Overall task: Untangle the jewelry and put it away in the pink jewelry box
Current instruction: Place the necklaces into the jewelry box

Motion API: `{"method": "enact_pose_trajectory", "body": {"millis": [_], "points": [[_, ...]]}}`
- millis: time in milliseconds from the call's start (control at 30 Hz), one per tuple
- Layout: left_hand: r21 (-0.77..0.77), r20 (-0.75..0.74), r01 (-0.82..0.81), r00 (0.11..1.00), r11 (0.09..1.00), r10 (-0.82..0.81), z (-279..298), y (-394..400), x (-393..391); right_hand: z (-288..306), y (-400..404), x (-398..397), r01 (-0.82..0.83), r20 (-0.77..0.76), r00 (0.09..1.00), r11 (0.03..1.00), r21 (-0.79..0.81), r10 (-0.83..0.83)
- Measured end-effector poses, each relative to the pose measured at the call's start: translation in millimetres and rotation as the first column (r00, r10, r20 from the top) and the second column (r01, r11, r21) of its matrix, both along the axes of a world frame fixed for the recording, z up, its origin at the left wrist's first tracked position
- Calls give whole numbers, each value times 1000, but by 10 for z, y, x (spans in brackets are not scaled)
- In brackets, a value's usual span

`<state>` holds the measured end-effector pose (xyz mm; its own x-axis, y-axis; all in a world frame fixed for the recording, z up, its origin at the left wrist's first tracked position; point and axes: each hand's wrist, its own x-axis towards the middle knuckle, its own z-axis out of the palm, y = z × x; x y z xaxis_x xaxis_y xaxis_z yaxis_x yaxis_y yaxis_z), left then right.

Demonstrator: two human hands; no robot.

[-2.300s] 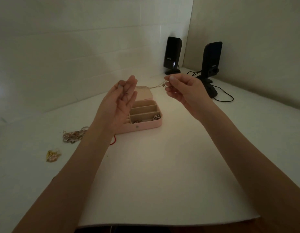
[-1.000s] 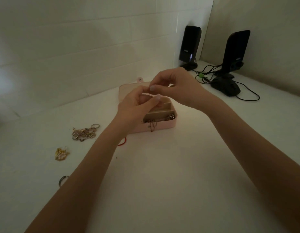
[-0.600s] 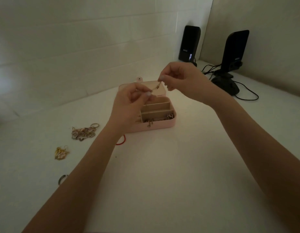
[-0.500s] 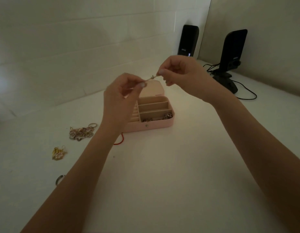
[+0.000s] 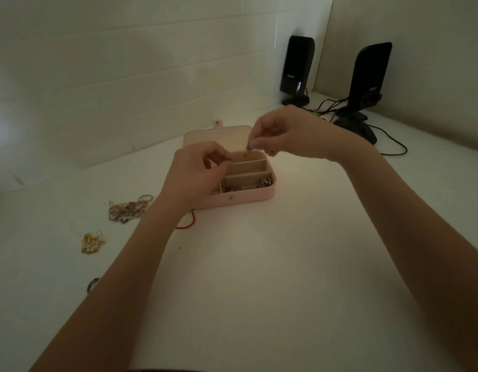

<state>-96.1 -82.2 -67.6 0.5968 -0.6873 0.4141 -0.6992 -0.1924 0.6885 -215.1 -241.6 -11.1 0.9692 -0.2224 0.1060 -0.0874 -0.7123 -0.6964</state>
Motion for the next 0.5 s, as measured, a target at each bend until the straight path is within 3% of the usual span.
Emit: {"method": "enact_pose_trajectory", "body": {"millis": [133,500], "points": [[163,76,100,991,982,-114,1,15,-1,-101,-18,11,-47,-202,979,995,-84,29],[285,138,108,979,952,-153,-54,4,17,-228,-35,54,-12,-267,963,985,-171,-35]]}}
